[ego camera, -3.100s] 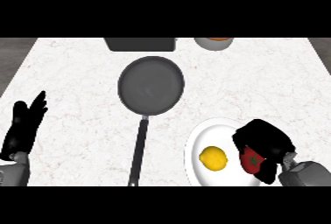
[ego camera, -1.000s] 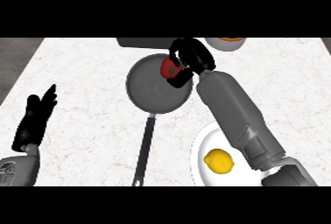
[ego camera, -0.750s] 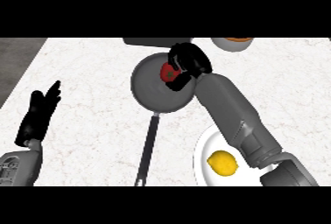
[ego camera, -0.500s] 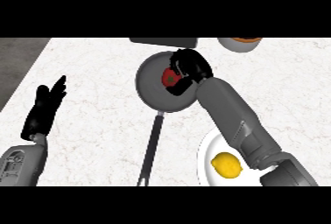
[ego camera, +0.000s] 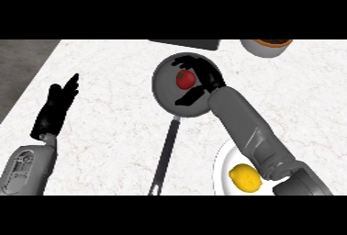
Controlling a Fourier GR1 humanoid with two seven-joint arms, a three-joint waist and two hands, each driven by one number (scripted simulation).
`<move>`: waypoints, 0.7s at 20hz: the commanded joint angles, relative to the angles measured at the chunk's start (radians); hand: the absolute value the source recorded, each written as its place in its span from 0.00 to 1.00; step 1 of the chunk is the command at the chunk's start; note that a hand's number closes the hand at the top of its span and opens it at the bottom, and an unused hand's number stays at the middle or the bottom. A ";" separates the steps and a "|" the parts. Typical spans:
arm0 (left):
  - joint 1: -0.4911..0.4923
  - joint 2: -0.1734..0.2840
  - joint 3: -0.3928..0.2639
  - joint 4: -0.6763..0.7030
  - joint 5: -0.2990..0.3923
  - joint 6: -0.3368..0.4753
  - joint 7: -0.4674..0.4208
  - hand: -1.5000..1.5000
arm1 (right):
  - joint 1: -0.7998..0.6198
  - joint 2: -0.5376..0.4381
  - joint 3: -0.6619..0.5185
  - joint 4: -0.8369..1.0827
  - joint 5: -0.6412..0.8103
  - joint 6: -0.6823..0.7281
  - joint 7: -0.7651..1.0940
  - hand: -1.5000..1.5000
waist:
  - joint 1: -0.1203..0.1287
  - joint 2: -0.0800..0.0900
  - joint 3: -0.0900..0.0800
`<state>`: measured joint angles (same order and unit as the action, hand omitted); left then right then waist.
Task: Pick the tomato from the plate and place it in the pan
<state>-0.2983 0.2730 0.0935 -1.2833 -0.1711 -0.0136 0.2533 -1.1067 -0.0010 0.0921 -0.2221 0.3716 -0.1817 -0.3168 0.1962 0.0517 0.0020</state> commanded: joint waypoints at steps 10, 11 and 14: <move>-0.011 -0.014 0.001 0.039 -0.015 0.022 -0.005 0.50 | -0.037 0.001 -0.093 -0.015 -0.242 -0.107 -0.117 0.00 | -0.004 -0.001 -0.001; -0.010 -0.004 0.017 0.031 -0.008 0.026 0.003 0.50 | -0.037 0.001 -0.106 -0.014 -0.259 -0.105 -0.132 0.00 | -0.031 -0.010 0.000; -0.005 0.005 0.017 0.010 -0.009 0.019 0.034 0.50 | -0.029 0.001 -0.124 0.018 -0.291 -0.132 -0.150 0.00 | -0.046 -0.013 0.000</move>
<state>-0.3073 0.2672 0.0997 -1.2665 -0.1817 0.0054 0.2656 -1.1318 0.0000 -0.0065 -0.2260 0.1259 -0.2830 -0.4444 0.1749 0.0438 0.0022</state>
